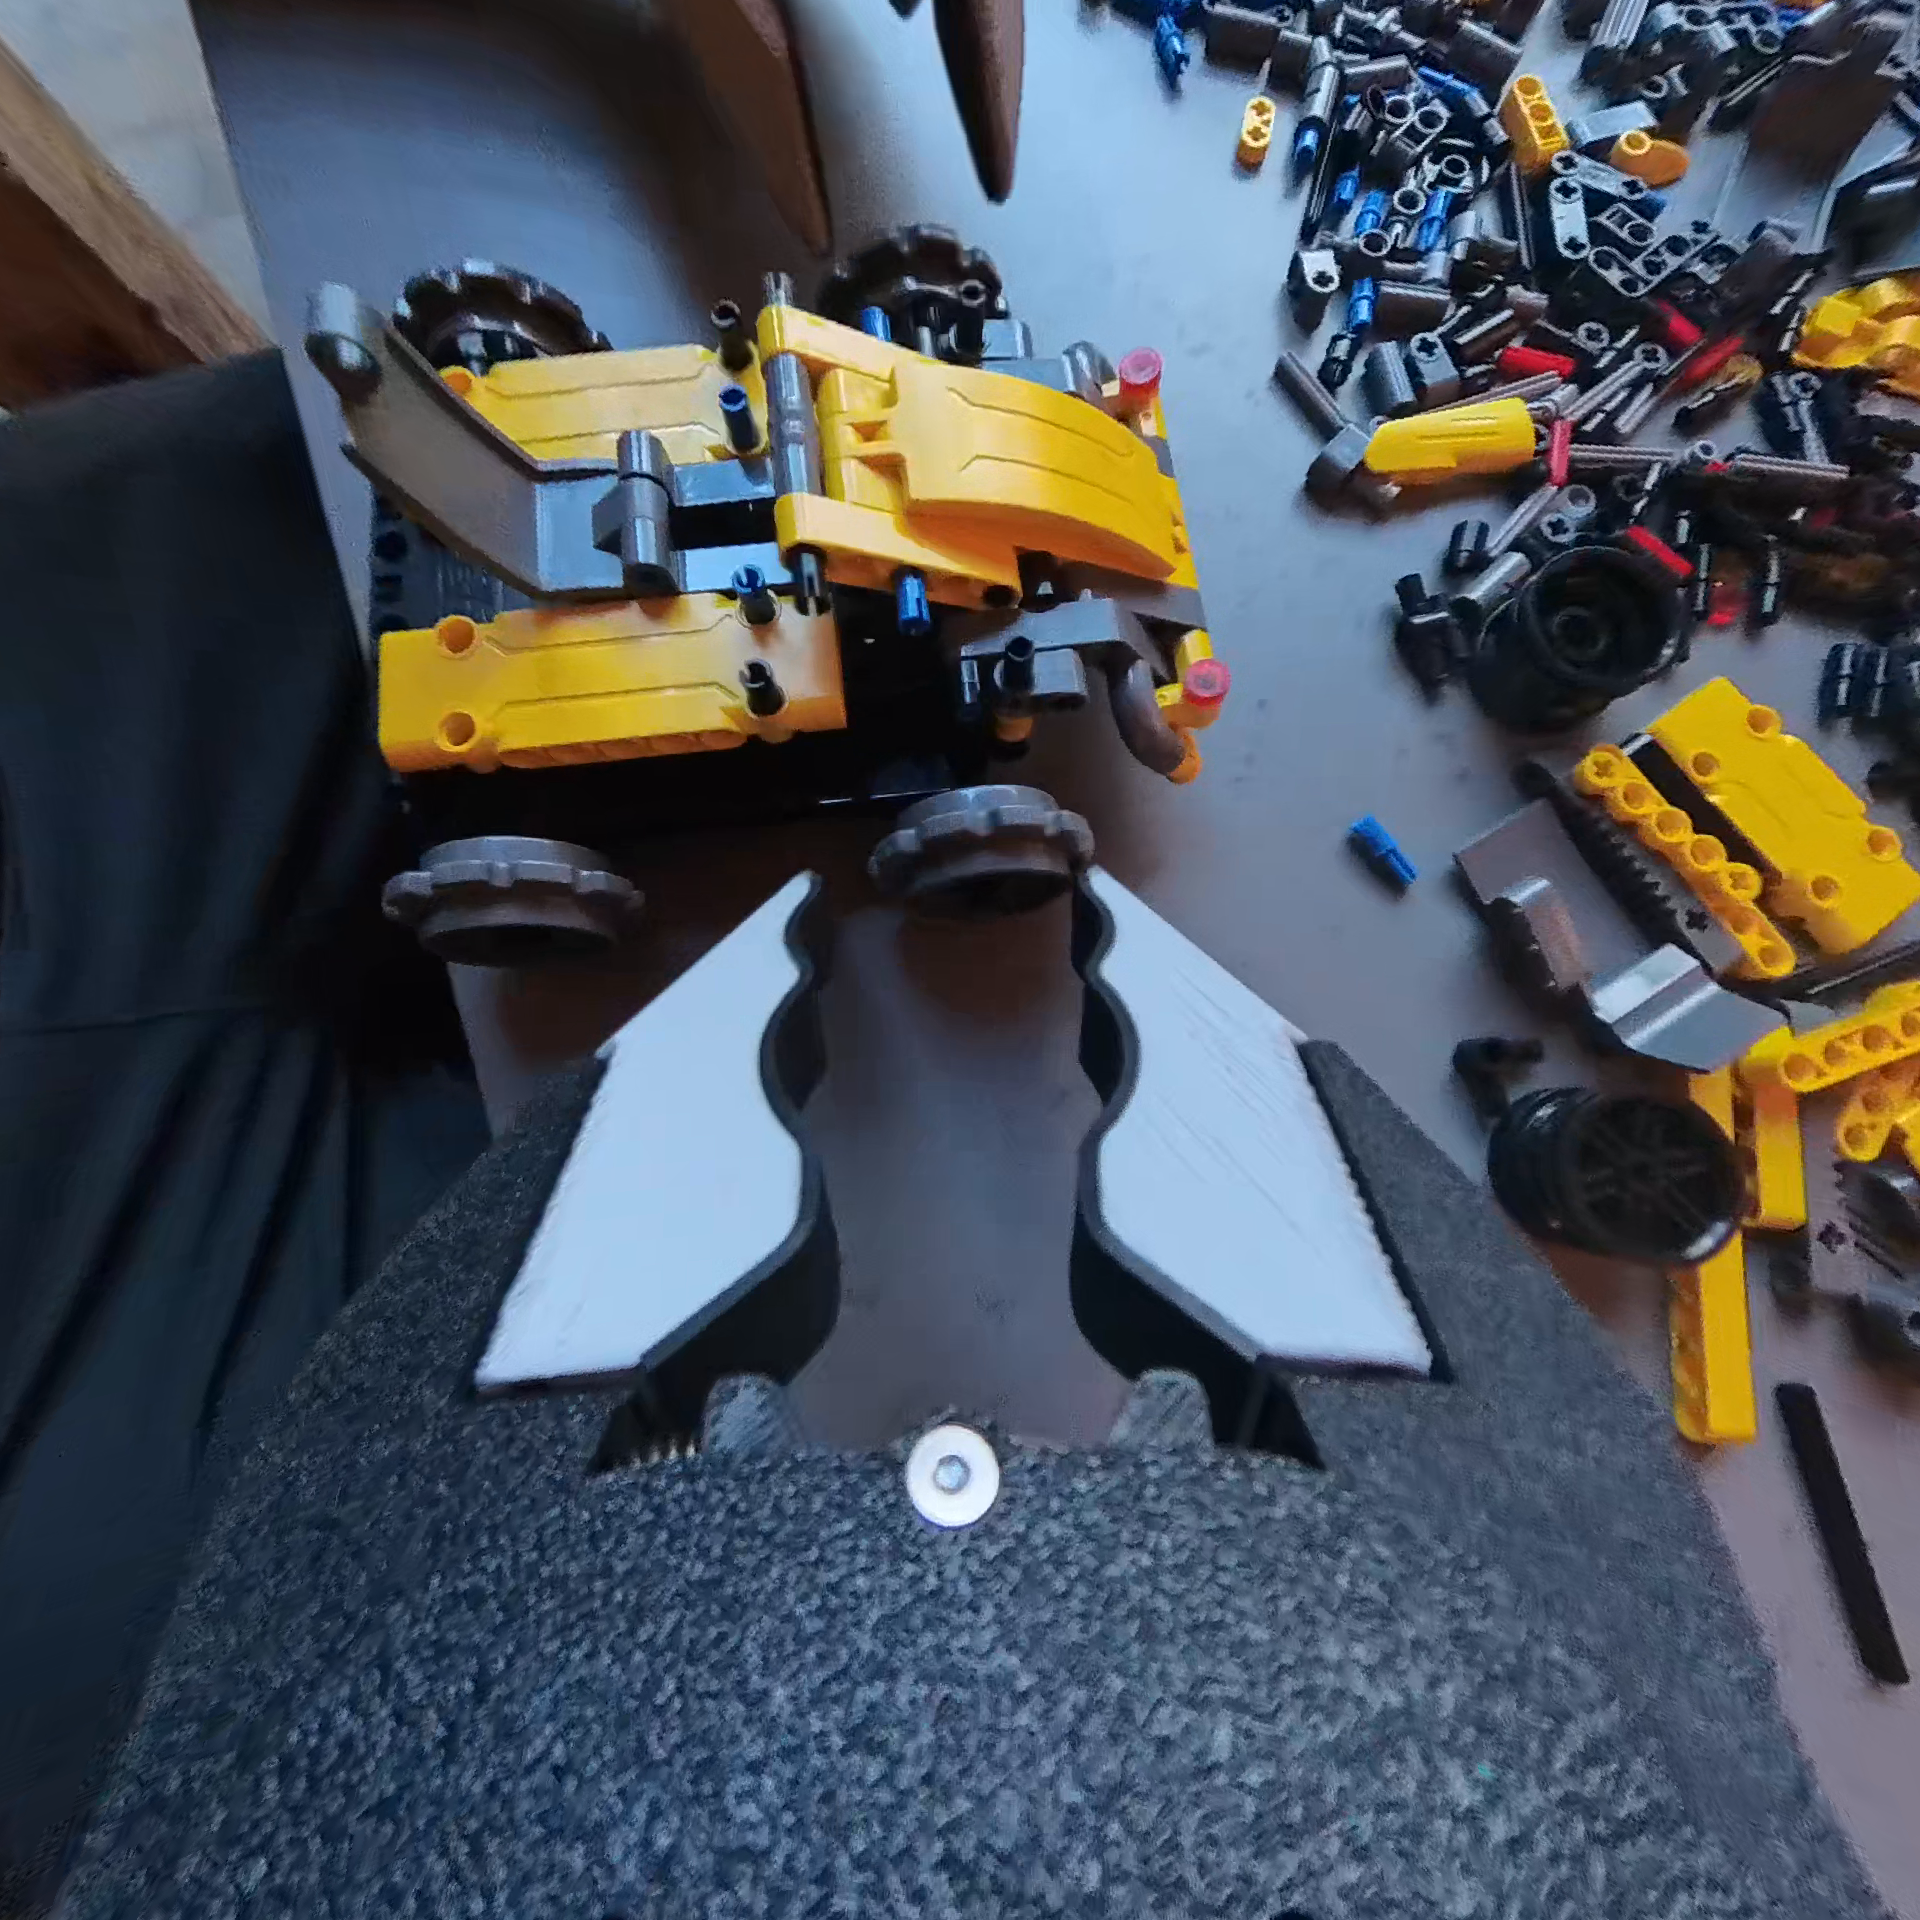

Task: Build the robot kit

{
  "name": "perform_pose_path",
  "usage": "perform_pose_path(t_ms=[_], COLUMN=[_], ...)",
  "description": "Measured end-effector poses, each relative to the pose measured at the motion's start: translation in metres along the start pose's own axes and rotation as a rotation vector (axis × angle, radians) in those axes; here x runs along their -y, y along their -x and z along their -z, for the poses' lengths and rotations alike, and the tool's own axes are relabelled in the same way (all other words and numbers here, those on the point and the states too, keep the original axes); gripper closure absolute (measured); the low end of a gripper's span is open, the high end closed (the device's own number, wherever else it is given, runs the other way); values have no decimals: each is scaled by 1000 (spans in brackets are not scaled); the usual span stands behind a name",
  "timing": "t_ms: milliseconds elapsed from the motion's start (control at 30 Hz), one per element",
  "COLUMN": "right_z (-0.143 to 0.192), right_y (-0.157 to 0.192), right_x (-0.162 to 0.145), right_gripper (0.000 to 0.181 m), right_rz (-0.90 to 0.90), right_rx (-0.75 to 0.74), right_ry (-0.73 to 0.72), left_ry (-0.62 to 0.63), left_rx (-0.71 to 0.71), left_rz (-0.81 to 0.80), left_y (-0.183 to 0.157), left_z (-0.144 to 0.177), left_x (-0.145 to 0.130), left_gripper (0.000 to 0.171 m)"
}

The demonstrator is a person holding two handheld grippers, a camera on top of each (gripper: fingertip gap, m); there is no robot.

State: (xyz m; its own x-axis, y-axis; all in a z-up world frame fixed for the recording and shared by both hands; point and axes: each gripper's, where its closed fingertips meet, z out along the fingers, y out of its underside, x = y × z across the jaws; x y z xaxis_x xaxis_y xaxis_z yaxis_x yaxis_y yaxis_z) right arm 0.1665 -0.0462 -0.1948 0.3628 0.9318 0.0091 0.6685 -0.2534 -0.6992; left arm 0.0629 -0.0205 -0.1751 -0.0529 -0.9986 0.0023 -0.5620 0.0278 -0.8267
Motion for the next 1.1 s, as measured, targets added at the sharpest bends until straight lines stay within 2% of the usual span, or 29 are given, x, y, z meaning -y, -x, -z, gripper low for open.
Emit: perform_pose_path(t_ms=[400,567,633,1100], right_z=[-4,-4,-6,-11], right_y=[-5,-6,-6,-19], right_x=[1,1,3,4], right_gripper=[143,143,143,143], right_rz=[10,36,40,62], right_rx=[3,10,20,-23], right_ry=[-64,-67,-68,-62], left_ry=[79,53,99,114], left_rx=[23,-14,-25,-7], left_rz=[-101,-80,-106,-77], left_y=[9,8,6,0], left_z=[-3,-3,-6,-12], left_x=[-14,-10,-15,-12], left_gripper=[140,149,156,156])
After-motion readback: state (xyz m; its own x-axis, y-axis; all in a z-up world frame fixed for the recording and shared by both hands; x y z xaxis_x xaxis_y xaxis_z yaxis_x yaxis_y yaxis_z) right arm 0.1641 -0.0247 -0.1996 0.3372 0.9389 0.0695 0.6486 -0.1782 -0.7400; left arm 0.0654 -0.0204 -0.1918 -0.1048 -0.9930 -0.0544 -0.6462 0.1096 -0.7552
